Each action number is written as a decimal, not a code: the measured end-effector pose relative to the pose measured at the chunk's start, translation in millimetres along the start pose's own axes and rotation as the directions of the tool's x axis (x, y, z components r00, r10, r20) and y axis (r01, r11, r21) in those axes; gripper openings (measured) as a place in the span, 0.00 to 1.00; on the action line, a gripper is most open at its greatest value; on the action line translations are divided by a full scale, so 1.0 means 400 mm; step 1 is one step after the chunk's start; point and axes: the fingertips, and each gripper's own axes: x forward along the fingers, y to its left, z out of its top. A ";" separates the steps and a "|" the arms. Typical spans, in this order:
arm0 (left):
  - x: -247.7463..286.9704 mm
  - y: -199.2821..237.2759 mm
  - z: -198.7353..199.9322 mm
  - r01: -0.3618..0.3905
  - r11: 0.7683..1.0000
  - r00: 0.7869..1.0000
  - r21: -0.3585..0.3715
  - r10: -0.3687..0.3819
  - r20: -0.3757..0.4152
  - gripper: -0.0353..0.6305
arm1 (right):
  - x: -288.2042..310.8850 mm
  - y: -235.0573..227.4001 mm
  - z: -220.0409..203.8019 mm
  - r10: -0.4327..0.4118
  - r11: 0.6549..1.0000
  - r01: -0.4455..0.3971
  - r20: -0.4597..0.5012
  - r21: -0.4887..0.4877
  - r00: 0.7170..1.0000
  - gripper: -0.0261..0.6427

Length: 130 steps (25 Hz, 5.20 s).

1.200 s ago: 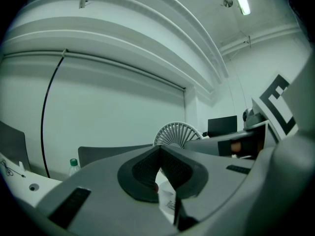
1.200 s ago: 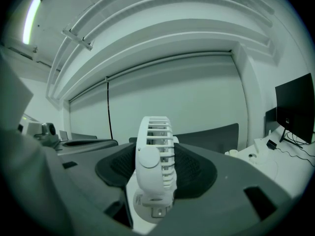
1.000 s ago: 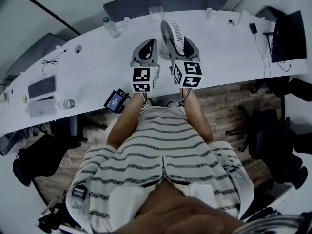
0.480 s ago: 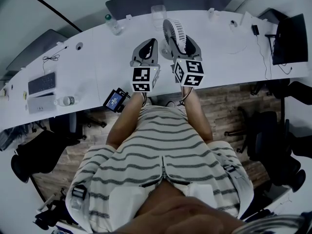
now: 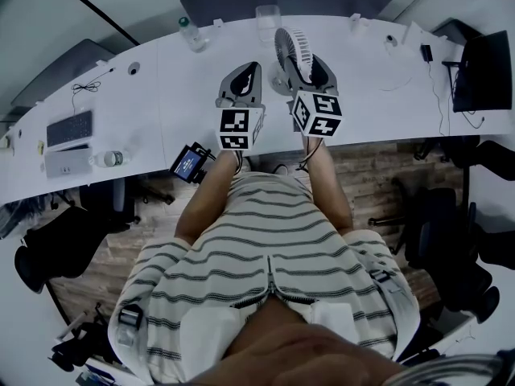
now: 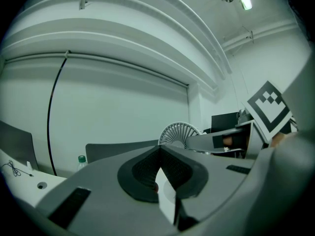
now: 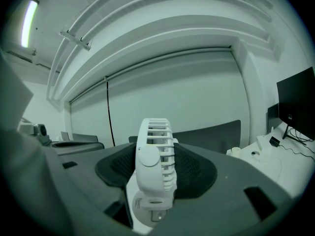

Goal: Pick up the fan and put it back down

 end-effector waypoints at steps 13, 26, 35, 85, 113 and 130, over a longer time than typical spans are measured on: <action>-0.005 0.033 -0.007 -0.036 0.999 0.999 0.001 0.036 -0.005 0.06 | 0.046 -0.003 -0.029 0.024 1.000 -0.025 -0.024 -0.009 0.999 0.37; -0.006 0.053 -0.019 -0.061 0.998 0.998 0.006 0.061 -0.024 0.06 | 0.113 -0.013 -0.125 0.050 0.997 -0.055 -0.092 -0.050 0.994 0.37; 0.000 0.064 -0.025 -0.071 0.997 0.997 0.007 0.071 -0.030 0.06 | 0.153 -0.028 -0.192 0.074 0.994 -0.084 -0.141 -0.065 0.987 0.37; 0.022 0.067 -0.077 -0.075 0.996 0.992 0.055 0.080 -0.102 0.06 | 0.295 0.034 -0.430 0.660 0.666 -0.735 -0.359 -0.127 0.660 0.37; 0.041 0.048 -0.116 -0.040 0.998 0.988 0.054 0.048 -0.148 0.06 | 0.265 -0.055 -0.507 0.590 0.548 -0.815 -0.602 -0.190 0.537 0.37; 0.041 0.028 -0.112 -0.007 0.999 0.990 0.041 0.013 -0.143 0.06 | 0.218 -0.088 -0.428 0.603 0.661 -0.744 -0.520 -0.098 0.605 0.37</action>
